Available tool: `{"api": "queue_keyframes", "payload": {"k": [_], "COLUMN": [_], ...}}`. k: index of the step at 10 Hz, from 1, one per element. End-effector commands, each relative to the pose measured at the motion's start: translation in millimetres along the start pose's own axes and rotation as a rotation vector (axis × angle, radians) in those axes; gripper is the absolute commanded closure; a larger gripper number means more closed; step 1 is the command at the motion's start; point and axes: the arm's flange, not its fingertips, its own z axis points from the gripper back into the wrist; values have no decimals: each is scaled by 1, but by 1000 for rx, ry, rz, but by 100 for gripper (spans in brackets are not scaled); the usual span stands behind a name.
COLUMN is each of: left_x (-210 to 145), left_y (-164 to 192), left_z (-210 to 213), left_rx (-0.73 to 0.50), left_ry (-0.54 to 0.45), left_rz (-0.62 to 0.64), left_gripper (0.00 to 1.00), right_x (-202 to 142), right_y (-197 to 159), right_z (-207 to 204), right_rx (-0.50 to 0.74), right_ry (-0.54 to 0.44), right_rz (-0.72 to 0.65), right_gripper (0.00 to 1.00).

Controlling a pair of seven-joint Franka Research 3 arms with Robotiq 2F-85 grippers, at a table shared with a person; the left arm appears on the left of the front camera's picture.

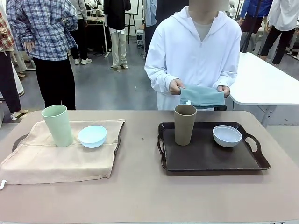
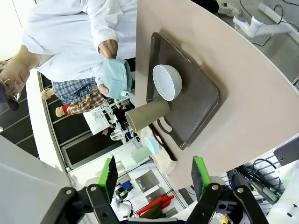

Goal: Set up a tray with a mat and arrange the tableware.
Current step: Pick up the Picnic Bowl and Reusable plastic cup from the Handle tray in front of the human's position and hold them in the air.

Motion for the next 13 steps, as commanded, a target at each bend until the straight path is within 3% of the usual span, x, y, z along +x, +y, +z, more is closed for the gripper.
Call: {"api": "queue_keyframes", "payload": {"k": [1,8,10,11,13], "left_x": [-3,0,45,62,99], "left_y": [-1,0,-66,-99,-145], "left_z": [-3,0,-17,-30,-71], "left_rx": [2,0,183,309,443], "left_ry": [-22,0,15,91,204], "left_rz": [-9,0,-159,-238,-373], "left_gripper": [0,0,0,0,0], "right_x": [0,0,-17,-26,-38], "right_y": [0,0,59,87,137], "right_z": [-1,0,-7,-14,-51], "right_rx": [12,0,-147,-219,-389], "right_ry": [8,0,-23,-30,-32], "right_rz": [7,0,122,152,188], "right_gripper": [17,17,17,17,17]}}
